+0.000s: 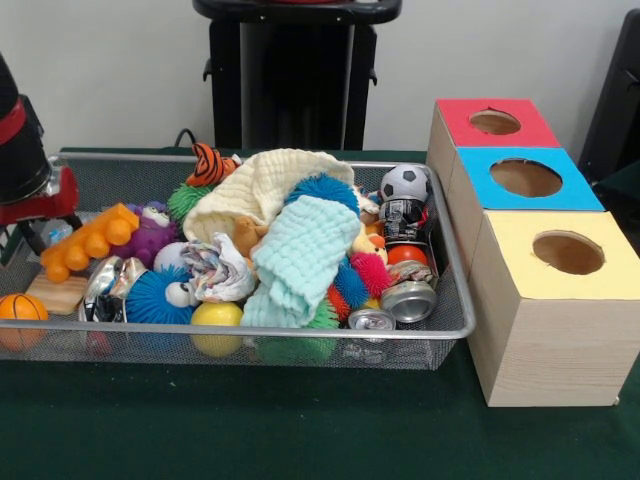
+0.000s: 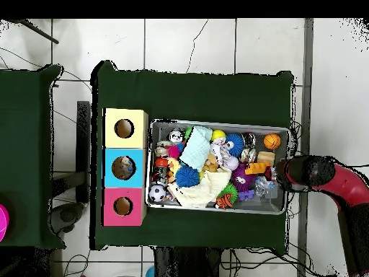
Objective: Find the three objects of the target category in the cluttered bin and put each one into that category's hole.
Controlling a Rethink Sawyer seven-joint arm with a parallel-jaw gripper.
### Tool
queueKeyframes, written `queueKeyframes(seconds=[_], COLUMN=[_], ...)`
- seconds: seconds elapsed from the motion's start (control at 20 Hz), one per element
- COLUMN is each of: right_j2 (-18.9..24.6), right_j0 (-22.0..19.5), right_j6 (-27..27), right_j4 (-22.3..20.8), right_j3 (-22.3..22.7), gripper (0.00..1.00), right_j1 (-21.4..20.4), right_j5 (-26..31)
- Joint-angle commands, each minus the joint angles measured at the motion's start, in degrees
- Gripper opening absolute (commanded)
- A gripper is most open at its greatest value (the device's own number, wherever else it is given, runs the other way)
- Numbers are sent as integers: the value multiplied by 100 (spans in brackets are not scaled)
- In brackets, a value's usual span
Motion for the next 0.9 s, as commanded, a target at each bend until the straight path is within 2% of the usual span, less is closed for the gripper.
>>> queueKeyframes(seconds=[0.05, 0.65, 0.7, 0.9], right_j2=[-123, -399, -416, -499], right_j0=[192, 317, 312, 391], right_j6=[-580, -548, -521, -419], right_j4=[-457, -555, -537, -552], right_j3=[69, -84, -77, -3], gripper=[100, 100, 0, 0], right_j1=[644, 805, 806, 671], right_j5=[-437, -224, -219, -185])
